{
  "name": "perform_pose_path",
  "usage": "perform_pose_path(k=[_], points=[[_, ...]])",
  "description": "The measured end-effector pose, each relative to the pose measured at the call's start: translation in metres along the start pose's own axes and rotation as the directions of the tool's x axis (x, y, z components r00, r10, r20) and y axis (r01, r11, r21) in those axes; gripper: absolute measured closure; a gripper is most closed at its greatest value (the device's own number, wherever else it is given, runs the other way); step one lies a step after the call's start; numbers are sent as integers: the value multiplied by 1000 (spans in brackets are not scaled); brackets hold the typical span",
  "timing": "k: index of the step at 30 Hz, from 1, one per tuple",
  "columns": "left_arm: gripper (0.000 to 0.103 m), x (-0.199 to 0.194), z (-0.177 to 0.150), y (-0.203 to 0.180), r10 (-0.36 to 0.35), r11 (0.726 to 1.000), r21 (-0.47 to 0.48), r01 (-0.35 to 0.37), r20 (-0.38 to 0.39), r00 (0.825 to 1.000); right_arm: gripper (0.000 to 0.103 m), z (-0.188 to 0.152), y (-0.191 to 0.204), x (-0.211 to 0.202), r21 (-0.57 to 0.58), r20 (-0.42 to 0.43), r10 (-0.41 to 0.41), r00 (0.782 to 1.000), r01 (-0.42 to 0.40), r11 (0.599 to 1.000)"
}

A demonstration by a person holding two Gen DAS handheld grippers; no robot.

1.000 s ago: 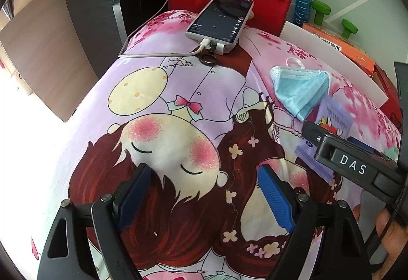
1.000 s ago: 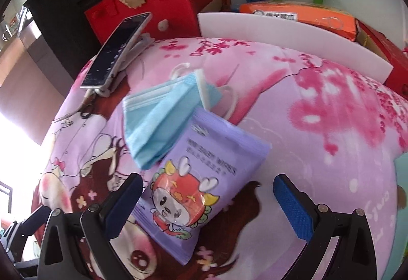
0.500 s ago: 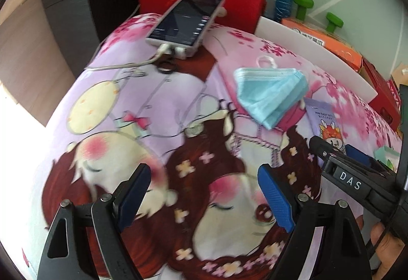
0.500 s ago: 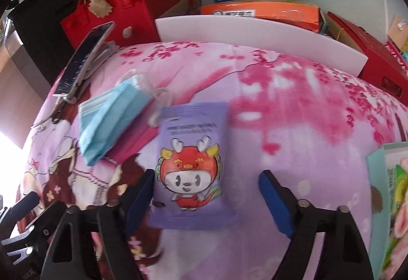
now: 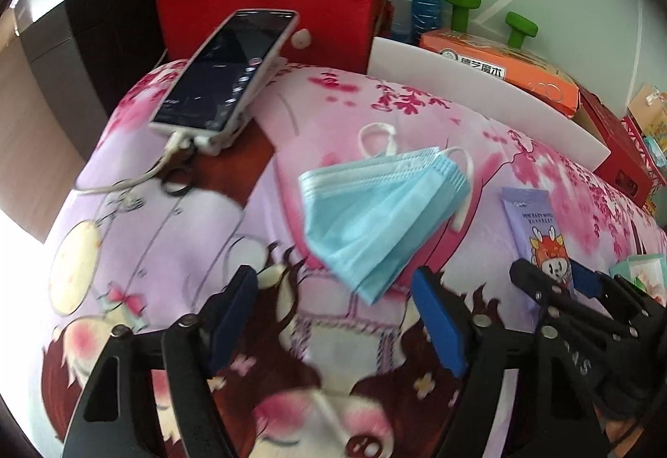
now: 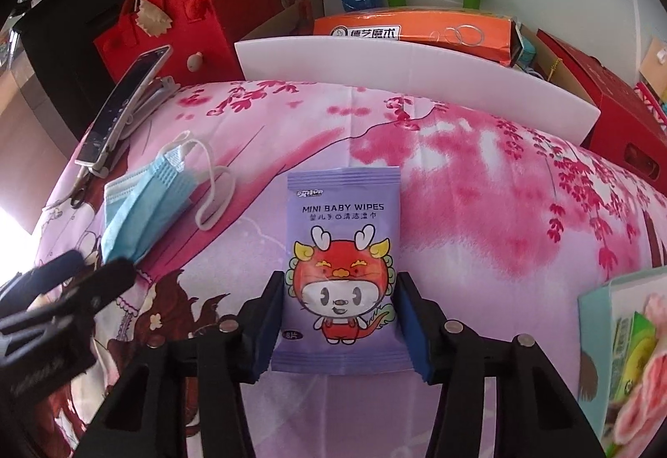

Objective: Organize soft objects
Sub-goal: 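Grasp the blue face mask with the left tool while the right tool grasps the purple wipes packet, then lift the mask and wipes packet with both tools and carry them over the tray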

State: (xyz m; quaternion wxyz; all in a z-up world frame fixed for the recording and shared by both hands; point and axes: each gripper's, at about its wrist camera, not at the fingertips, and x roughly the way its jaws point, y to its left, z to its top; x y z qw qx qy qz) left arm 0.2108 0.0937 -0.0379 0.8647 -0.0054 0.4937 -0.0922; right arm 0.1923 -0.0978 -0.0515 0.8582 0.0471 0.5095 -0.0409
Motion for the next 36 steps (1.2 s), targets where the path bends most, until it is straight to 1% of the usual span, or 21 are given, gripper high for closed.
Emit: perform_pose_path(k=[4, 5, 6, 8, 10, 12, 15, 18, 24, 31, 36], points=[[41, 11, 6, -8, -13, 1000, 4, 13, -1, 1000, 49, 0, -2, 0, -10, 1, 11, 1000, -11, 1000], [47, 14, 7, -9, -14, 1000, 3, 14, -5, 1000, 49, 1, -2, 0, -9, 1, 13, 1000, -13, 1000], [56, 16, 8, -10, -13, 1000, 3, 13, -8, 1000, 49, 0, -3, 0, -8, 1, 17, 1000, -17, 1000], [66, 19, 9, -11, -9, 1000, 8, 9, -5, 1000, 50, 0, -4, 0, -8, 1, 20, 1000, -20, 1000], [72, 20, 11, -11, -16, 1000, 4, 16, -5, 1000, 50, 0, -4, -1, -7, 2, 21, 1000, -21, 1000], [81, 20, 12, -10, -19, 1000, 0, 19, -3, 1000, 51, -1, -4, -2, -3, 1, 23, 1000, -23, 1000], [87, 19, 11, -8, -31, 999, -11, 31, -4, 1000, 54, -2, -6, -4, 0, 0, 25, 1000, -25, 1000], [90, 16, 10, -9, -37, 999, -6, 37, -7, 999, 55, -7, -9, -8, 14, -2, 32, 999, -32, 999], [92, 2, 3, -21, -43, 999, 10, 44, -8, 999, 57, -20, -22, -23, 59, -8, 60, 998, -59, 997], [92, -27, -6, -46, -60, 998, 36, 60, -1, 998, 57, -40, -47, -56, 130, 7, 71, 997, -71, 989], [92, -54, -9, -68, -82, 995, 59, 81, 15, 996, 57, -54, -64, -88, 162, 37, 57, 998, -62, 985]])
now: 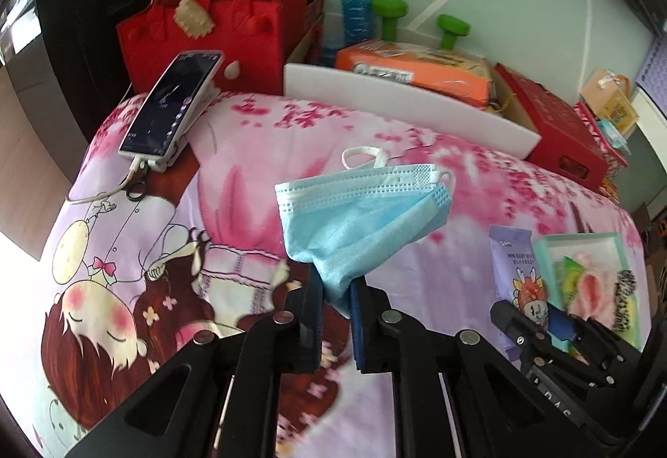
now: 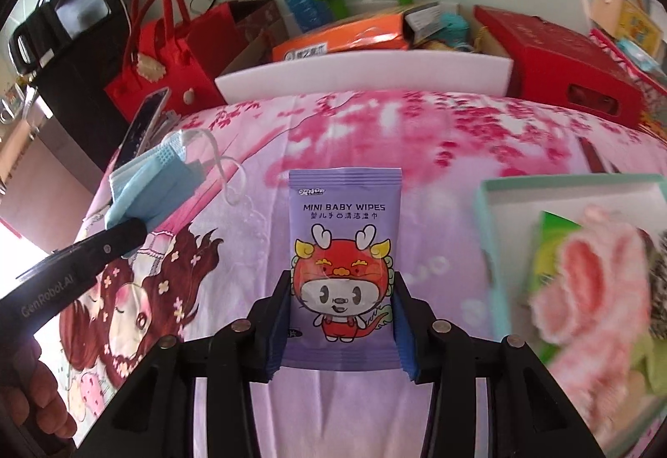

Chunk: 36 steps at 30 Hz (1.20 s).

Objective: Organize soft objects
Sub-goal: 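Lift the mask and wipes packet with both tools and carry them over the tray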

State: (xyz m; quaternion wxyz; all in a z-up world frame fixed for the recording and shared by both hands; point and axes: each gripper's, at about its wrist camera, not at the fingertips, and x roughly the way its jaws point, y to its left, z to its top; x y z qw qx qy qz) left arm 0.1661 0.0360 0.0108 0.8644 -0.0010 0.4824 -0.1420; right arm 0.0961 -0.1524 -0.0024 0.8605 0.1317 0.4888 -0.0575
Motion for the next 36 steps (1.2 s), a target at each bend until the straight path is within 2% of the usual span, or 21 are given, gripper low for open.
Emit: perform_pose_path(k=[11, 18, 27, 36], points=[[92, -57, -12, -63, -48, 998, 35, 46, 47, 998, 57, -22, -37, -68, 54, 78, -43, 996, 39, 998], [92, -80, -30, -99, -74, 997, 13, 73, 75, 994, 57, -32, -70, -96, 103, 102, -75, 992, 65, 993], [92, -87, -46, -135, -90, 996, 30, 88, 105, 990, 57, -34, -108, -112, 175, 120, -108, 987, 87, 981], [92, -75, -58, -163, -118, 989, 100, 112, 60, 991, 57, -36, -143, -120, 237, 117, -159, 980, 128, 963]])
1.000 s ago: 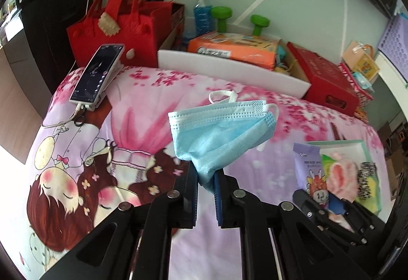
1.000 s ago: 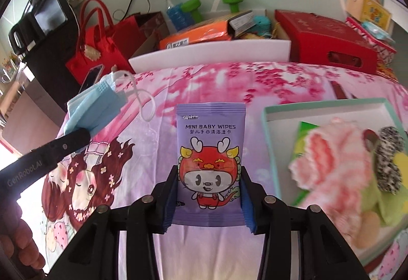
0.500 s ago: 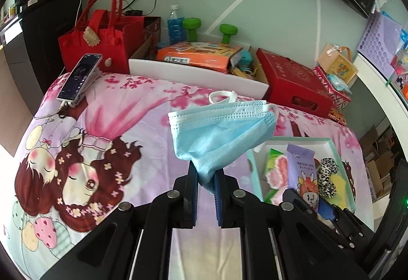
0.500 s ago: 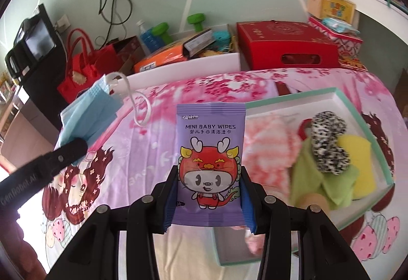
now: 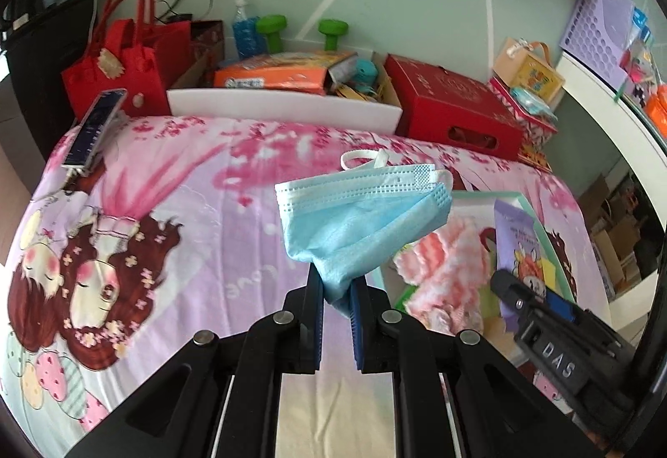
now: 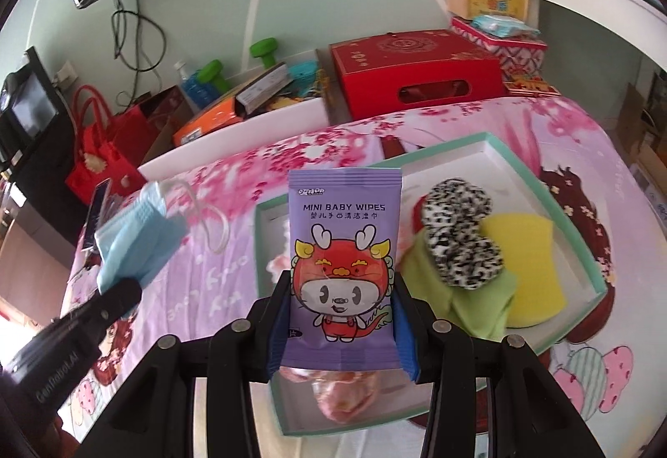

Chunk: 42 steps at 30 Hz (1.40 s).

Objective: Organize soft objects
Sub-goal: 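Lift the mask and wipes packet with both tools and carry them over the tray, then lower the mask and wipes packet into the tray and open both tools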

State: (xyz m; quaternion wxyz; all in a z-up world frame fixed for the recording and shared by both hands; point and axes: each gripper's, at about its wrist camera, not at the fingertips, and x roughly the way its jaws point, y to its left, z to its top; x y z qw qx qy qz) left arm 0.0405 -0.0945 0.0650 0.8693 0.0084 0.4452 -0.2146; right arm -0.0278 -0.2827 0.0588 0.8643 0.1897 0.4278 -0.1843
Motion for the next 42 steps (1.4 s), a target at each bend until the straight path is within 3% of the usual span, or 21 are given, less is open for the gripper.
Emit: perform_pose_path(k=[22, 31, 42], points=[[91, 27, -21, -74, -122, 977, 167, 132, -69, 990, 57, 6, -79, -8, 166, 0, -91, 996, 90, 982], [91, 39, -33, -104, -140, 956, 247, 158, -92, 986, 57, 7, -81, -7, 166, -3, -78, 997, 78, 983], [91, 62, -37, -113, -124, 951, 267, 153, -122, 985, 56, 5, -78, 1, 149, -30, -69, 997, 73, 986]])
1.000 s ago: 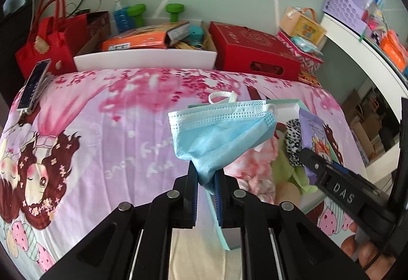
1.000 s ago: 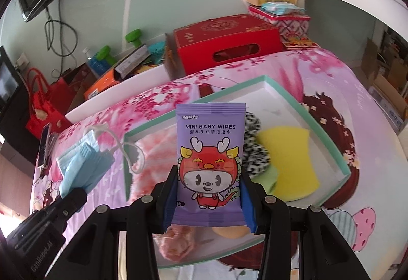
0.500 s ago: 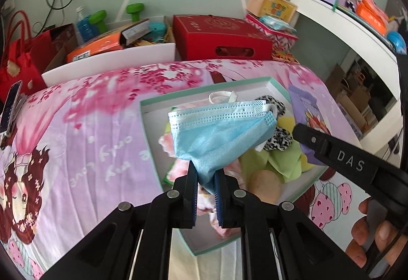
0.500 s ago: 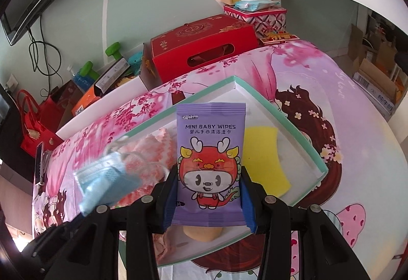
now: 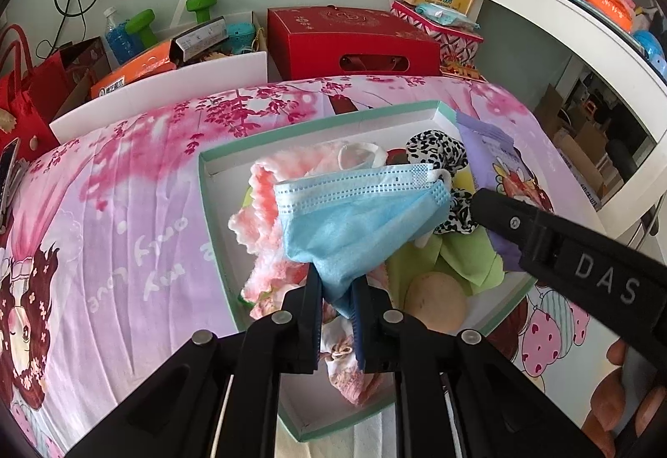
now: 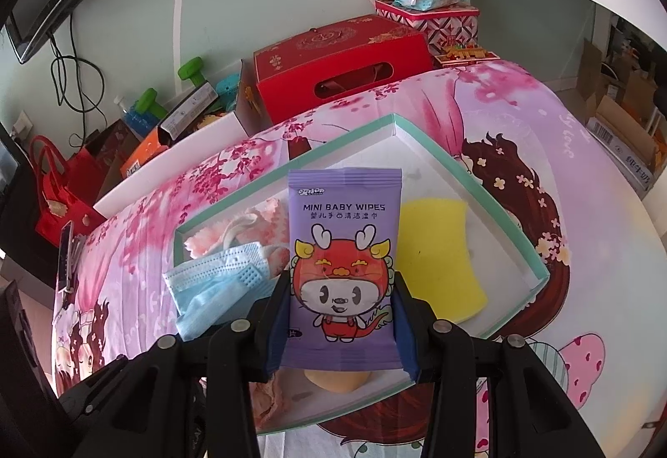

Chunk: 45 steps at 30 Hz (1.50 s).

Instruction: Organize soft objects

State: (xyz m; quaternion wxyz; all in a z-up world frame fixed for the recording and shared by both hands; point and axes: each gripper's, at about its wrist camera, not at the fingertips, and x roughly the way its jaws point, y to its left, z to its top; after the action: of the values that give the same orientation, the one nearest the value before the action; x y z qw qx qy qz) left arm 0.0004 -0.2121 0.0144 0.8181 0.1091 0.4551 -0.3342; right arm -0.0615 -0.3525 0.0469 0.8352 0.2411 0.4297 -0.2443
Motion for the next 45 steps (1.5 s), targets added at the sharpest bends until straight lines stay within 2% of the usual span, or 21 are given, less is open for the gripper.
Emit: perform_pose_path(k=[7, 9, 13, 15, 17, 21, 31, 38, 43, 45], points=[[90, 7, 0, 1, -14, 1000, -13, 14, -16, 1000, 55, -1, 1, 8, -15, -29, -12, 999, 12, 1000], [82, 6, 0, 2, -20, 1000, -20, 19, -21, 1000, 54, -1, 2, 7, -17, -30, -17, 999, 17, 1000], [74, 2, 1, 3, -29, 999, -26, 28, -27, 999, 54, -1, 4, 5, -27, -28, -28, 999, 27, 999], [64, 1, 1, 3, -32, 999, -28, 31, -38, 999, 53, -1, 4, 4, -28, -29, -30, 999, 29, 999], [57, -1, 0, 4, -34, 999, -28, 32, -47, 998, 48, 0, 4, 3, -26, -29, -30, 999, 30, 999], [47, -9, 0, 4, -32, 999, -29, 31, -37, 999, 43, 1, 3, 0, -27, -22, -37, 999, 36, 999], [43, -25, 0, 18, -26, 997, -72, 24, -38, 999, 35, 1, 0, 0, -22, -30, -43, 999, 42, 999], [42, -40, -1, 50, 11, 985, -172, -17, -37, 999, 34, -1, 7, 3, -60, -44, -57, 997, 54, 997], [37, -41, -5, 79, 91, 962, -253, -103, -57, 994, 34, -3, 19, 3, -105, -46, -53, 998, 48, 993], [28, -38, -8, 91, 131, 949, -280, -147, -77, 988, 33, -5, 24, 4, -126, -49, -49, 998, 43, 991]])
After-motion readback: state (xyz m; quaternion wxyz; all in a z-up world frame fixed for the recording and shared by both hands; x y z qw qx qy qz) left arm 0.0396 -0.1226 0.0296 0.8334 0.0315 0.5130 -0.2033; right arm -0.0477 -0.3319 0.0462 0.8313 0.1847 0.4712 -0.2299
